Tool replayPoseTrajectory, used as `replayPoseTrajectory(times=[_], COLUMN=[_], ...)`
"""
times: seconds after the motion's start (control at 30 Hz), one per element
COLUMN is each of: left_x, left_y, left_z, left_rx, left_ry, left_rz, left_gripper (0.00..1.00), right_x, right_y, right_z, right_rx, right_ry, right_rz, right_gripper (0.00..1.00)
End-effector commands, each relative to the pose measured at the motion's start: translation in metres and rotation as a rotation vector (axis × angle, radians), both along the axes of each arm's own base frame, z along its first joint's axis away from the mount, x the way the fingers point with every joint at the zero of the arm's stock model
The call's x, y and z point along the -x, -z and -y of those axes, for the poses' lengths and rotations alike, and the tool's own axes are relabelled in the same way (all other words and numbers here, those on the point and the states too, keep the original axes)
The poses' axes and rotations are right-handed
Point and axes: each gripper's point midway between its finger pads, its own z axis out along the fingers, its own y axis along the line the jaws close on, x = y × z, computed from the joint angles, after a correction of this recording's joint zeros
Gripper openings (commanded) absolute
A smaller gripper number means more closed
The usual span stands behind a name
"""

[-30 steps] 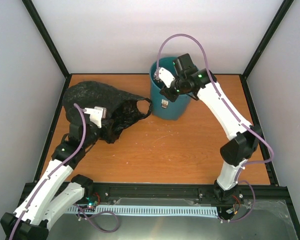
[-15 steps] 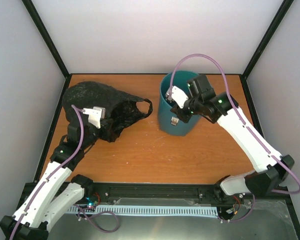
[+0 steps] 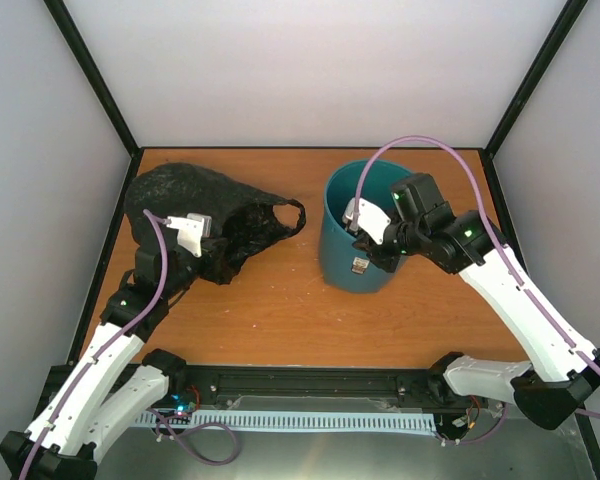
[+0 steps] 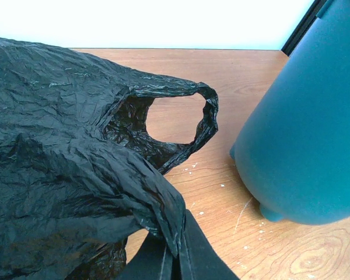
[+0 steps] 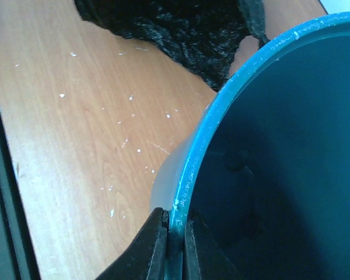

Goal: Put the trash bags into the trash bin

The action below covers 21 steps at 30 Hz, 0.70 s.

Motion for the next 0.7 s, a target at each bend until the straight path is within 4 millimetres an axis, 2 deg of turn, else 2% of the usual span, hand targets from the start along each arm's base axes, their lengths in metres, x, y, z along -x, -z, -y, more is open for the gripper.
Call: replayPoseTrajectory(times=[0.0, 0.17, 0.37, 0.57, 0.6, 0.67], left_x=[-0.002, -0.001, -0.001, 0.0, 0.0, 0.0], left_y=[-0.01, -0.012, -0.013, -0.014, -0.014, -0.014], left_z=[-0.002, -0.002, -0.002, -0.001, -0.001, -0.001], left_rx=[-0.005, -0.004, -0.002, 0.0, 0.0, 0.001], left_ry=[-0.004, -0.001, 0.005, 0.007, 0.007, 0.006], left_rz=[0.051, 0.056, 0.059, 0.063, 0.064, 0.064], left_gripper=[0.01, 0.01, 0.01, 0.01, 0.01, 0.01], right_x=[0.025, 0.039, 0.05, 0.061, 0.065, 0.069], right_y=[-0.008, -0.01, 0.009, 0.007, 0.005, 0.003], right_z=[-0.004, -0.009, -0.009, -0.011, -0.013, -0.016], right_rx=[0.003, 0.02, 0.118, 0.117, 0.106, 0.086], right_ry=[-0.118, -0.166, -0.212, -0.273, -0.289, -0.311], right_rz=[0.025, 0.011, 0.001, -0.013, -0.015, -0.022], right_gripper=[0.07, 0.07, 0.07, 0.07, 0.08, 0.17])
